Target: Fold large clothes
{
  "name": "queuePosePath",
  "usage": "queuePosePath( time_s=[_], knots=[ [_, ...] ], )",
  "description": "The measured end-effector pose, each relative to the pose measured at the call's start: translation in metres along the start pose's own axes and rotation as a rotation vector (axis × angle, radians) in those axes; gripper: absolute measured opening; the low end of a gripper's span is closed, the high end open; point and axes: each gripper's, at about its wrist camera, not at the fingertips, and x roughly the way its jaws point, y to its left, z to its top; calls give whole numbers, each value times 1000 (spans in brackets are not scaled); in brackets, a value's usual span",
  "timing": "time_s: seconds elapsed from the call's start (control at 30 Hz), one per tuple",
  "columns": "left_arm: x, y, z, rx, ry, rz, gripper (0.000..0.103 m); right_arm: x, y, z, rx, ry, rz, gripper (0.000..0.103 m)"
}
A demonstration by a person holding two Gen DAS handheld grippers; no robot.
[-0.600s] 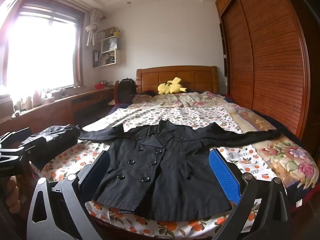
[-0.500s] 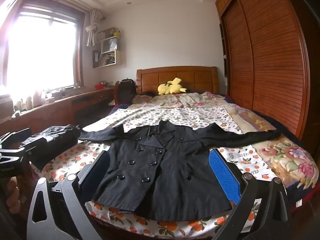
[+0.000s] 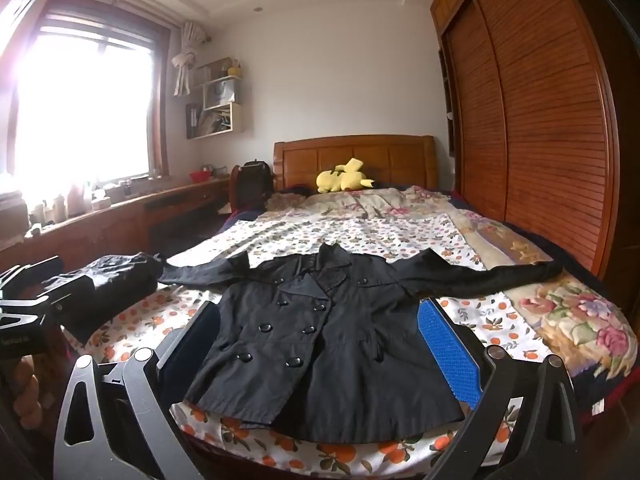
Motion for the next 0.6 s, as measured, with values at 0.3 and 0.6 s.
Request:
queuePosePath(
  time_s=[0.3, 0.6],
  knots=[
    [-3, 0, -2, 4, -6, -1, 101, 4, -1, -5, 0, -1, -2, 96],
    [-1, -1, -6, 3, -2, -3, 101, 4, 2, -1, 1, 8, -5, 96]
  ],
)
